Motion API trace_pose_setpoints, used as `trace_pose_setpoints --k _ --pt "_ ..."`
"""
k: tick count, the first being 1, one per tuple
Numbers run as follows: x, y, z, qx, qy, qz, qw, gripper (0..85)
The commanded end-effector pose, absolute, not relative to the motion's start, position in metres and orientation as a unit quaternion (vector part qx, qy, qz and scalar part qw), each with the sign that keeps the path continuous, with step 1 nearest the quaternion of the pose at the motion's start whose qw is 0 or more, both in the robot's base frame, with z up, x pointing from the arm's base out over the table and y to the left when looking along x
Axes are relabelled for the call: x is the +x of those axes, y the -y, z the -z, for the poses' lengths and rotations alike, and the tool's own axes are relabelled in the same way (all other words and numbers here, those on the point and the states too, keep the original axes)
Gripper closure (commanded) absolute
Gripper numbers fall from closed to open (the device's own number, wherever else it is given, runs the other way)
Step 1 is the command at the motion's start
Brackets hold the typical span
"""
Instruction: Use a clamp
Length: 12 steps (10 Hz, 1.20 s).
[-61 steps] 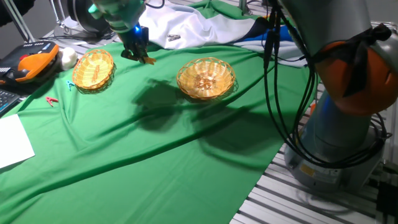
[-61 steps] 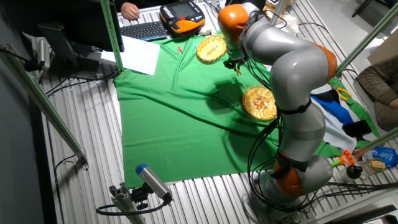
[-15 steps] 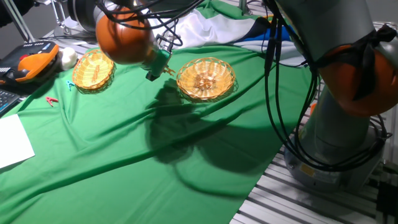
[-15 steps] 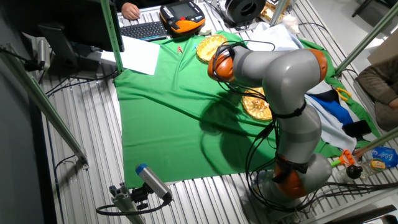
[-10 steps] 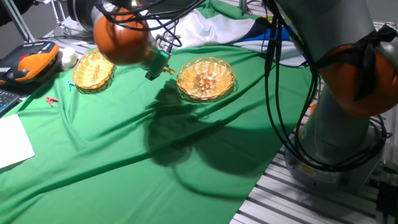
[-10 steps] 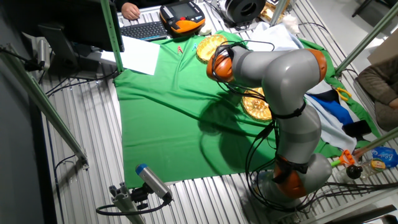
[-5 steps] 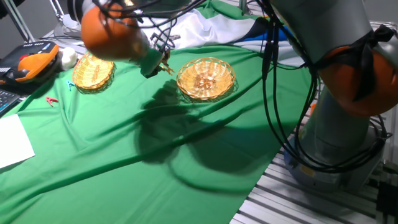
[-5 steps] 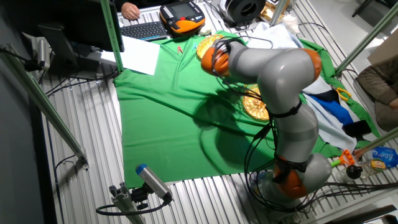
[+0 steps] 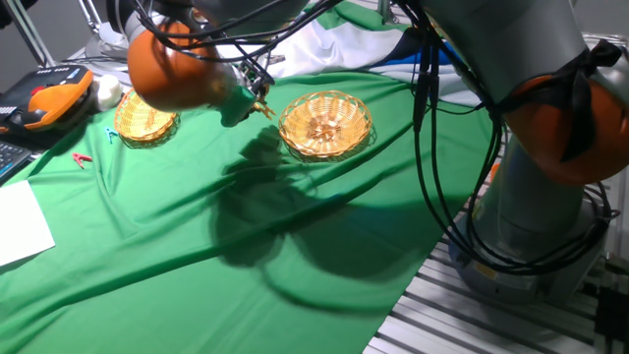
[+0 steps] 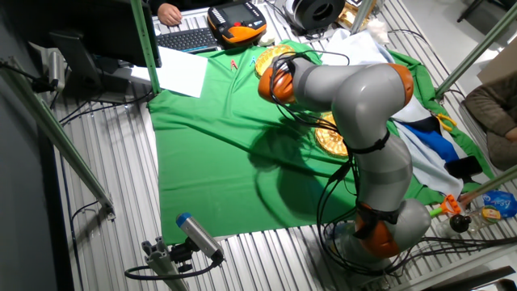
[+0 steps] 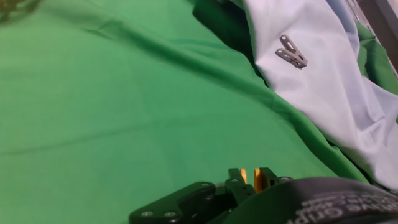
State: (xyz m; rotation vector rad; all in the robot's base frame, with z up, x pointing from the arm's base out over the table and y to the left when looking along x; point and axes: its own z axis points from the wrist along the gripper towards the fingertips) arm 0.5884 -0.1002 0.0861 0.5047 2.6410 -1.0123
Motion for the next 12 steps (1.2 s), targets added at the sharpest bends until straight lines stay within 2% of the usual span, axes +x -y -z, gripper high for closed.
trace_pose_setpoints --k 1,12 --pt "0.587 0.103 -0.087 0.173 -0.910 0.351 0.135 85.0" --pt "0.582 0.123 -0.075 0.176 -0.902 0.360 0.164 85.0"
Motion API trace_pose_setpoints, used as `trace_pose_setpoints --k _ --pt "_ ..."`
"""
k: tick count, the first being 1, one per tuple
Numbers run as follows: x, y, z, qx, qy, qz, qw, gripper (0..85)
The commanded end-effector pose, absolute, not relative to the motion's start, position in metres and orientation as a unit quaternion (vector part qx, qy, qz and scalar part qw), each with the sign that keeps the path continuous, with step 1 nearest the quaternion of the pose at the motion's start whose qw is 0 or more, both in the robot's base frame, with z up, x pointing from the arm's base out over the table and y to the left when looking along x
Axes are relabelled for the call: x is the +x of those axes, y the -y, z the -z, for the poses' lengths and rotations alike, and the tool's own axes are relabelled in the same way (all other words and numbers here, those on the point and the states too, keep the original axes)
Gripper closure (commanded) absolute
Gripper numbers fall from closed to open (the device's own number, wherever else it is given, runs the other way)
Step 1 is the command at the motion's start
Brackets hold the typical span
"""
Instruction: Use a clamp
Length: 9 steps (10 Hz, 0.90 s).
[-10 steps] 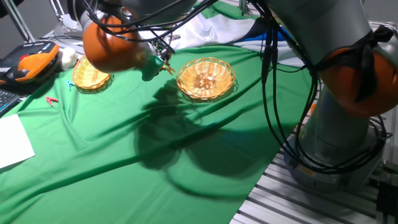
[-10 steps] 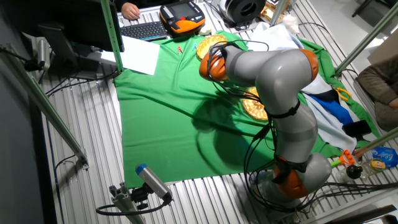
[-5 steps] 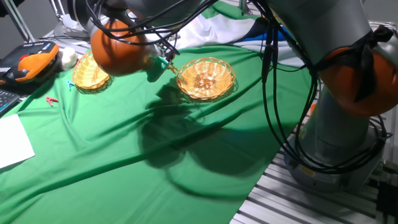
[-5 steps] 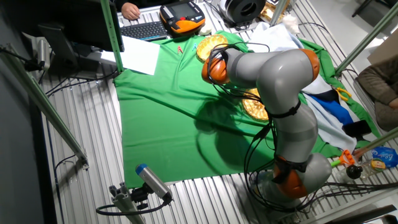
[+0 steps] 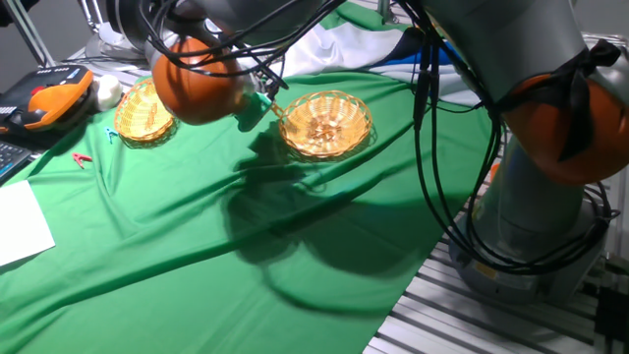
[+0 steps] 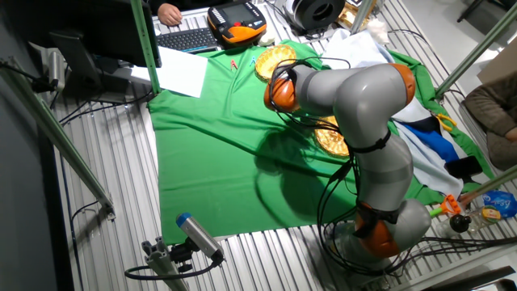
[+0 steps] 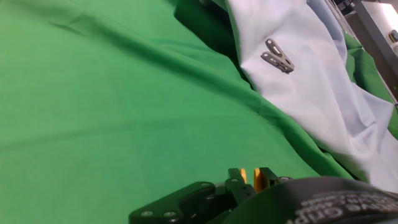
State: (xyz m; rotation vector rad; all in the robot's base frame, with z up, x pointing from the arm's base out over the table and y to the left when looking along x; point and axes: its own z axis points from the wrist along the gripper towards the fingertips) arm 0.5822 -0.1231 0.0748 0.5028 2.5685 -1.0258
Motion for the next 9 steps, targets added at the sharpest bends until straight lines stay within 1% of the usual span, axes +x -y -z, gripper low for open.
trace_pose_setpoints --k 1,3,4,6,9 --pt "0.5823 0.1232 -0.0747 0.178 -0.900 0.362 0.166 85.0" --pt "0.5839 0.1202 -0.0756 0.190 -0.895 0.370 0.164 85.0" --pt "0.5840 0.1201 -0.0756 0.193 -0.890 0.379 0.167 85.0" --pt "0.5835 0.1197 -0.0758 0.194 -0.887 0.385 0.167 85.0" --pt "0.5837 0.1170 -0.0755 0.203 -0.879 0.394 0.173 85.0"
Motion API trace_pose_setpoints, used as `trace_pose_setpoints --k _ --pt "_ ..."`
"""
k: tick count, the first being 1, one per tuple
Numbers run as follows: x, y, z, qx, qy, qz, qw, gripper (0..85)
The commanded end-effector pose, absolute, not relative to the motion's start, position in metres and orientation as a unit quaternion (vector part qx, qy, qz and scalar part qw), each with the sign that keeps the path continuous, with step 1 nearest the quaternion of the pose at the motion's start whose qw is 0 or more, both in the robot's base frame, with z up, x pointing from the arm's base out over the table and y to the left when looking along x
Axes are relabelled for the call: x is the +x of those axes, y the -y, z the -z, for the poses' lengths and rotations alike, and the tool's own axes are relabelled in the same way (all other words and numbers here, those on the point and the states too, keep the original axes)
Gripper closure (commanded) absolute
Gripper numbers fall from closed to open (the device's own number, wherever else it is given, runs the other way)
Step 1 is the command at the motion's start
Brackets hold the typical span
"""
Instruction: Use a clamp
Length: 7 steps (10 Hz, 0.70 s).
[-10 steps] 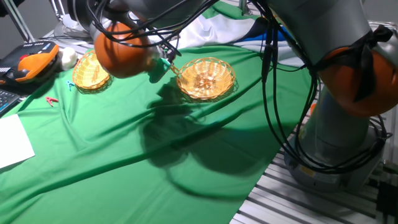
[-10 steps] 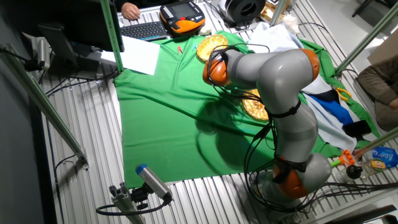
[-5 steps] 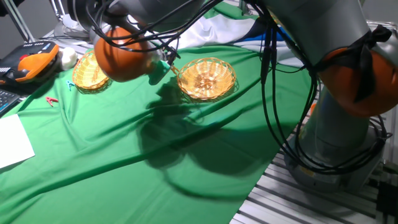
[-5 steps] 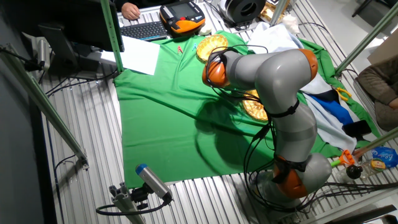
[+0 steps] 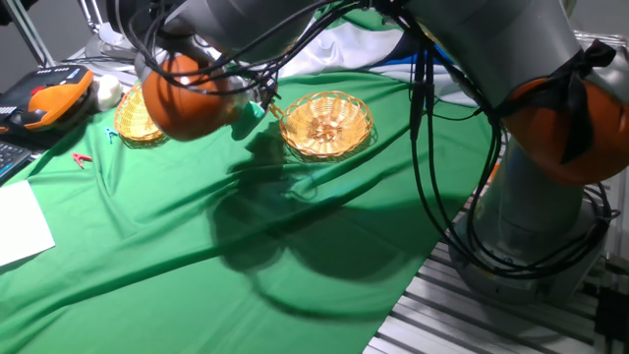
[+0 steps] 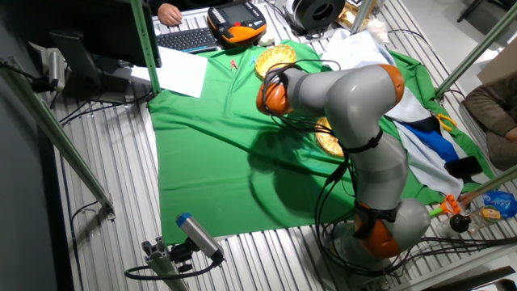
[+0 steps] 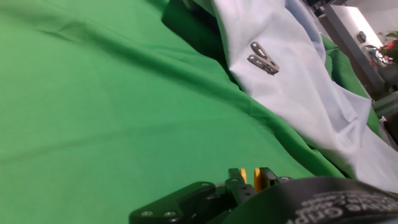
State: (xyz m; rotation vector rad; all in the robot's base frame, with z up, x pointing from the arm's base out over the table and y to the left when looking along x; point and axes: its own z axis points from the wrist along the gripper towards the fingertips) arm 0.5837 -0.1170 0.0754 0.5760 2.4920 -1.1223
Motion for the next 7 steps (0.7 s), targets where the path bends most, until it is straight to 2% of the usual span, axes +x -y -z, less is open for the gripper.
trace_pose_setpoints --k 1,7 --pt "0.5836 0.1170 -0.0754 0.203 -0.878 0.396 0.174 85.0" --pt "0.5833 0.1167 -0.0747 0.207 -0.869 0.410 0.184 85.0"
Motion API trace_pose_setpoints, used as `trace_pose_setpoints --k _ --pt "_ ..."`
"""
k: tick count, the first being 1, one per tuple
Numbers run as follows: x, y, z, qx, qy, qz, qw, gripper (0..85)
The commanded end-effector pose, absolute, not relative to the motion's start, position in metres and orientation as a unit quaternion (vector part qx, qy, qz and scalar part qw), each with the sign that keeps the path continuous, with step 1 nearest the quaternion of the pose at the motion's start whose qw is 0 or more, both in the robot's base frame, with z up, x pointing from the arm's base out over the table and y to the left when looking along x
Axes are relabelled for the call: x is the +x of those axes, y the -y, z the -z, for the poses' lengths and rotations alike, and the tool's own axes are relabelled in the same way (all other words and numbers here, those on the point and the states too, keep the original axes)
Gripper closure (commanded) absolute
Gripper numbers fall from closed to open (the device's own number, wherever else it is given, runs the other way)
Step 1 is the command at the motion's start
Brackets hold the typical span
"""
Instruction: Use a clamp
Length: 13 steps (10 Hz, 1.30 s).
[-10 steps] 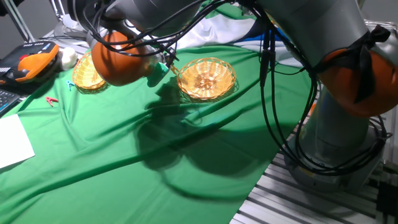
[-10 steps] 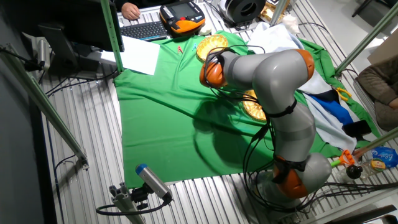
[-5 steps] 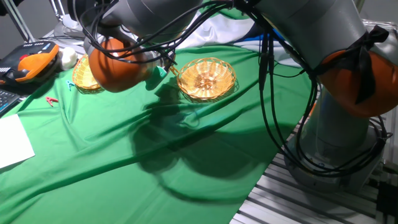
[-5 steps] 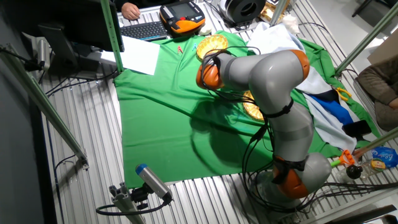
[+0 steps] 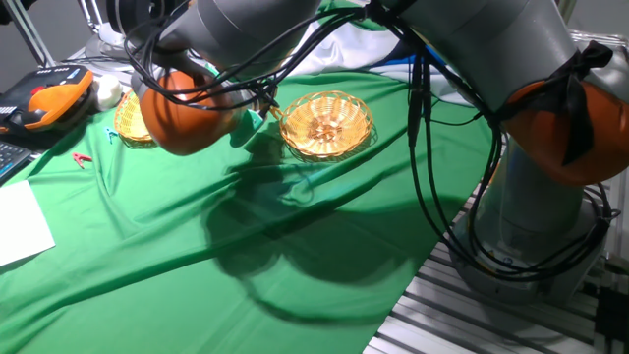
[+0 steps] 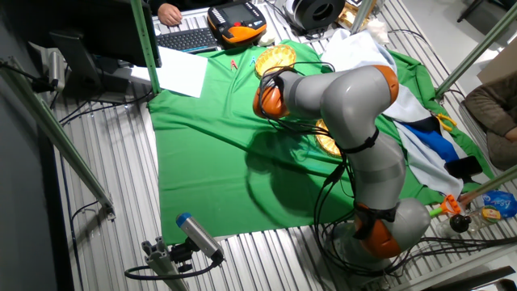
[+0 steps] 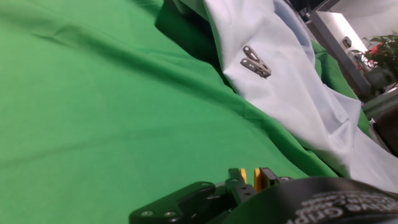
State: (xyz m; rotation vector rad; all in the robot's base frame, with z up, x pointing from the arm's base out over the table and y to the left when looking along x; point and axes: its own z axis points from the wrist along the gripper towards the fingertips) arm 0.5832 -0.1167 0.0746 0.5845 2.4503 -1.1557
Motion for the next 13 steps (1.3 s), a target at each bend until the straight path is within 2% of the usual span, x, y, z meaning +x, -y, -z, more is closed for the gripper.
trace_pose_setpoints --k 1,13 --pt "0.583 0.116 -0.074 0.207 -0.869 0.410 0.184 85.0" --pt "0.573 0.113 -0.066 0.208 -0.867 0.415 0.181 85.0"
